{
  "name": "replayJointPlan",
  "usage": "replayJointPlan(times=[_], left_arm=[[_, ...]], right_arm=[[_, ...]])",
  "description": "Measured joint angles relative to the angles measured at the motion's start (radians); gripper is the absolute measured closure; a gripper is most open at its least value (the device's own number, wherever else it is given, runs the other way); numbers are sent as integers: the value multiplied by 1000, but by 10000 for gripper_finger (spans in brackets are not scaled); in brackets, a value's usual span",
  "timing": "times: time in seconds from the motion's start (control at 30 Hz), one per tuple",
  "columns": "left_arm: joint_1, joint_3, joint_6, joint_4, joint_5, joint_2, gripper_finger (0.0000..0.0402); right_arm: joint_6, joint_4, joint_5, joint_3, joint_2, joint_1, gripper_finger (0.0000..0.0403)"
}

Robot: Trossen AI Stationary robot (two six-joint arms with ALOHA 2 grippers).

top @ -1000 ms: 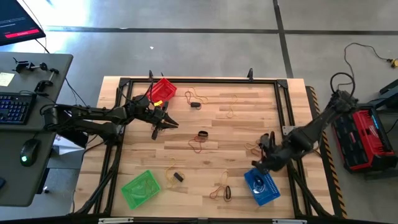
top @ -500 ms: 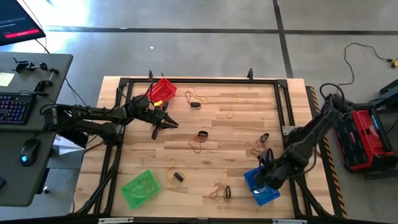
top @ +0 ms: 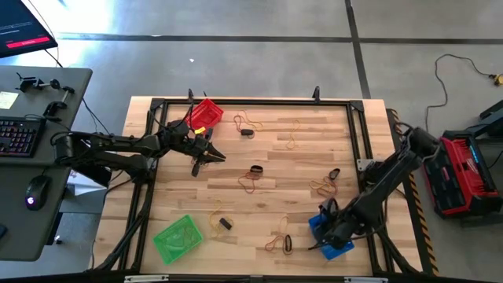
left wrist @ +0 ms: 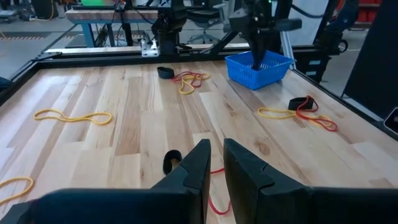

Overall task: Sort rubber bands into baskets
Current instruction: Put the black rubber band into the blue basket

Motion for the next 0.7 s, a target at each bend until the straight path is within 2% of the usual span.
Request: replayJointPlan(times=[0.57, 0.7], left_arm=[[0, 0, 0, 0, 0, 0, 367], [0, 0, 8, 0, -5, 0, 367]], right_arm=[[18, 53, -20, 0, 35, 15, 402], [13, 1, -26, 25, 35, 15, 381]])
